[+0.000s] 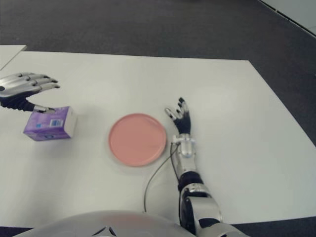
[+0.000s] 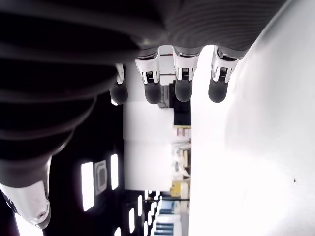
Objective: Put the tissue paper into the plate.
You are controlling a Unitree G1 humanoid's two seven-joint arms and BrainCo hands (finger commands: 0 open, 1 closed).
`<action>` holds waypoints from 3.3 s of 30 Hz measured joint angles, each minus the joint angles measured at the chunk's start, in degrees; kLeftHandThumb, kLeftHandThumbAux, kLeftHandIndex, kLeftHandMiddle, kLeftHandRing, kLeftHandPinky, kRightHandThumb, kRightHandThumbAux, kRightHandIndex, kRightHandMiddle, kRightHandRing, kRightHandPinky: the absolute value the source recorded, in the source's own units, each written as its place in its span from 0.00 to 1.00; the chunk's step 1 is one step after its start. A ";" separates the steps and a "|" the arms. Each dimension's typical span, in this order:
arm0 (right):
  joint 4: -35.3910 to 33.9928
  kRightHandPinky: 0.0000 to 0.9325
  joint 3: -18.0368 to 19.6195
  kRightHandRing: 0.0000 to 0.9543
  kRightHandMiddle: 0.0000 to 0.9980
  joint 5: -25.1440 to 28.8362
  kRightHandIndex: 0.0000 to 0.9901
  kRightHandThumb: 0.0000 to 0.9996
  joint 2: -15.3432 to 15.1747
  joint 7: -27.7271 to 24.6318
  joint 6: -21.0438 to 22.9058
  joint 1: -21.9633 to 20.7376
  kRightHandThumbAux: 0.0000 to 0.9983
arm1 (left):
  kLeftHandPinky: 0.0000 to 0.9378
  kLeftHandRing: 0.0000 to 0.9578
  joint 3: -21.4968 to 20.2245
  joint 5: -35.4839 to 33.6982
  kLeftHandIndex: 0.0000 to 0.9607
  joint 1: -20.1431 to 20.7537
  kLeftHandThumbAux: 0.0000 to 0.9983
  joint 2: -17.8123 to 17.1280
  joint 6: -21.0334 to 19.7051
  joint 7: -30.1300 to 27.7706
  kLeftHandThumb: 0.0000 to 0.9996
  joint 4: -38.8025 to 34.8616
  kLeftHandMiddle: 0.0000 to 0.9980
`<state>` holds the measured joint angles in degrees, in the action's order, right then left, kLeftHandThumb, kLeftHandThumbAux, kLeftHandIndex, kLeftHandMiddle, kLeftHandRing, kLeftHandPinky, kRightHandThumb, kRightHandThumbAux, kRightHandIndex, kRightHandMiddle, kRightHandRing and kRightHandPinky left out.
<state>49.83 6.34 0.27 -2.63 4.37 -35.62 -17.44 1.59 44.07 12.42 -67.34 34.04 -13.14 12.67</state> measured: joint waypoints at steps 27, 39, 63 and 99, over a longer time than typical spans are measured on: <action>0.27 0.08 0.21 0.04 0.05 0.15 0.02 0.12 -0.41 -0.37 0.00 -0.04 0.61 | 0.00 0.00 1.79 -4.28 0.00 -0.72 0.10 -1.16 1.21 -3.25 0.28 -0.30 0.00; 0.69 0.08 0.38 0.04 0.05 0.21 0.02 0.12 -0.52 -0.64 0.00 -0.38 0.61 | 0.00 0.00 2.22 -4.58 0.00 -2.02 0.09 -1.16 0.78 -5.51 0.29 -0.29 0.00; 1.81 0.08 0.85 0.04 0.05 0.27 0.02 0.12 -0.88 -0.97 0.00 -1.11 0.61 | 0.00 0.00 4.29 1.06 0.00 -4.84 0.08 -1.11 -4.61 -5.91 0.29 -1.59 0.00; 2.34 0.08 1.46 0.04 0.05 0.84 0.02 0.12 -1.51 -2.18 0.00 -1.39 0.61 | 0.00 0.00 20.06 15.56 0.00 5.49 0.15 10.67 -11.73 28.15 0.09 25.19 0.00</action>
<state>52.18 7.80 1.12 -4.14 2.20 -35.62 -18.83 21.65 59.63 17.91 -56.66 22.31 15.01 37.86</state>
